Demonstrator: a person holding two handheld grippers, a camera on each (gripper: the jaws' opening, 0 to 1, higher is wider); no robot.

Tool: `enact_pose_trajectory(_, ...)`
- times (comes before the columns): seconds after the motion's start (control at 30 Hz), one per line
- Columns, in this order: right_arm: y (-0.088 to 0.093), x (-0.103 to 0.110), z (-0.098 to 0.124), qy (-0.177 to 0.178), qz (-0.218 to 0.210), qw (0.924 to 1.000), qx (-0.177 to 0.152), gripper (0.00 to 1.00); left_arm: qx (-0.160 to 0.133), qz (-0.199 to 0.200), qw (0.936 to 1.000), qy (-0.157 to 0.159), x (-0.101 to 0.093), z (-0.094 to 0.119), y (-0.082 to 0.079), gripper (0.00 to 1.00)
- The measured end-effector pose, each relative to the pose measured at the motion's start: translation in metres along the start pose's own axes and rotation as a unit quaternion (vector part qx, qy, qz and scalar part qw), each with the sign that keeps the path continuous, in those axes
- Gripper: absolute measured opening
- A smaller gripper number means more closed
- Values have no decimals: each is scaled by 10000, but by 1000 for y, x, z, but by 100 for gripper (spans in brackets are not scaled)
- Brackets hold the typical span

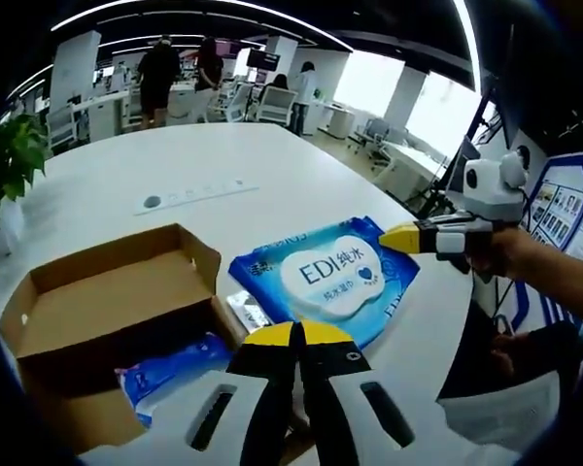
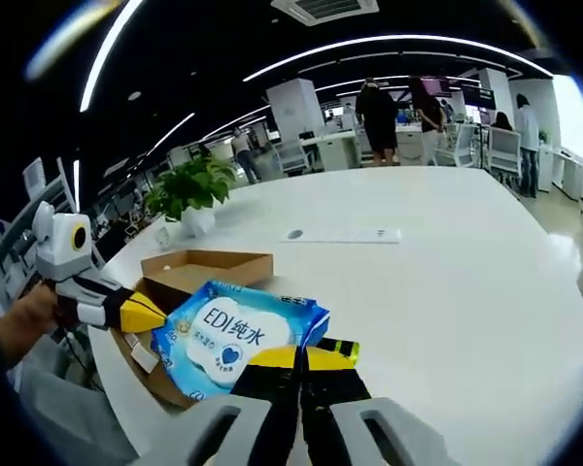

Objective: Operate the shoe box by opening the lid, removing the specified soft item, and placing it in the target area until the item is outside and the box remains undamaged.

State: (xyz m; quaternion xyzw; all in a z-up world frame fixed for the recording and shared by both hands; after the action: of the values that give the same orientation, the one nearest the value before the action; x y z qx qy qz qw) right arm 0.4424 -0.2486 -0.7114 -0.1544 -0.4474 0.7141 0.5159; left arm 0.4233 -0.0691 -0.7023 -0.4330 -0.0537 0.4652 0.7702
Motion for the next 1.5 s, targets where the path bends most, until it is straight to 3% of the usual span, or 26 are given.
enact_pose_trajectory(0.6, 14, -16, -29, -32, 101, 9998, 188, 0, 313, -70, 9994, -119, 12, -28, 11, 0)
enact_pose_trajectory(1.03, 34, -24, -51, -14, 199, 9992, 354, 0, 634, -565, 9958, -342, 17, -42, 23, 0)
enact_pose_trajectory(1.17, 40, -25, -54, 6, 113, 9993, 365, 0, 730, -906, 9922, -451, 14, -46, 23, 0)
enact_pose_trajectory(1.3, 48, -28, -59, 26, 62, 9992, 389, 0, 931, -1482, 9830, -560, 14, -52, 25, 0)
enact_pose_trajectory(1.33, 46, -25, -60, -58, -18, 9996, 265, 0, 785, -1557, 9836, -451, 10, -54, 21, 0)
enact_pose_trajectory(1.37, 48, -24, -61, -38, -16, 9994, 347, 0, 826, -1532, 9835, -484, 7, -53, 20, 0)
enact_pose_trajectory(1.43, 47, -26, -64, 38, 124, 9994, 313, 0, 916, -1863, 9767, -541, 6, -56, 18, 0)
enact_pose_trajectory(1.5, 49, -25, -63, 106, 30, 9993, 345, 0, 933, -1852, 9769, -519, 4, -59, 18, 0)
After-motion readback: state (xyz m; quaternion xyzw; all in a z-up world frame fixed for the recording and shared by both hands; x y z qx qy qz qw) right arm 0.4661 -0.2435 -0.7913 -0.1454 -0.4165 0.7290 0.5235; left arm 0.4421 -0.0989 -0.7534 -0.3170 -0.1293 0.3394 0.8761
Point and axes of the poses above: the point that each gripper's makers call its tool centre point, and the gripper's own axes: z roughly backward along the fingers, x roughly to its left, y roughly out of its underside, the point moved 3 cm from there along z, roughly backward along the fingers, and after that the axes turned 2 degrees about z, right-handed, at the moved point
